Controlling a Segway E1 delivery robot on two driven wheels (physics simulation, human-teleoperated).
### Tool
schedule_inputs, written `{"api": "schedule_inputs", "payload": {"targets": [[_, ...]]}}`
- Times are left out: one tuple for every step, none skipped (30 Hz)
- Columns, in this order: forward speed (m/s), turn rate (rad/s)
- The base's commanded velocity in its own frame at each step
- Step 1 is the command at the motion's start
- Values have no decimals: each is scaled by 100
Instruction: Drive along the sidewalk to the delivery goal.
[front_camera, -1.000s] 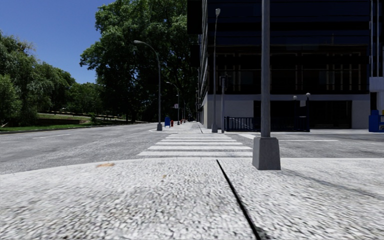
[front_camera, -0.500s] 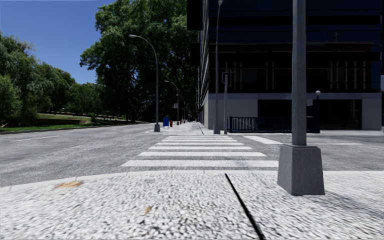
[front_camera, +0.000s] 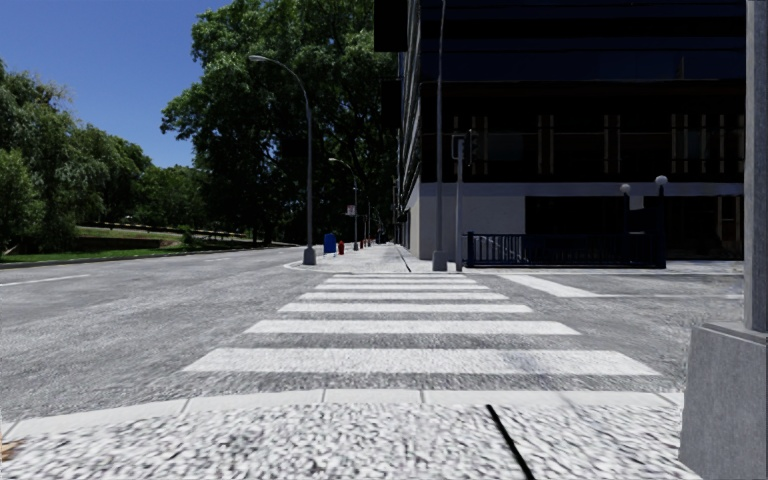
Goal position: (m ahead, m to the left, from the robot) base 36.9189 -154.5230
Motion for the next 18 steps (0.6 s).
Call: {"api": "schedule_inputs", "payload": {"targets": [[200, 0], [200, 0], [200, 0], [200, 0], [200, 0], [200, 0], [200, 0], [200, 0], [200, 0], [200, 0], [200, 0], [200, 0], [200, 0], [200, 0], [200, 0], [200, 0], [200, 0], [200, 0]]}}
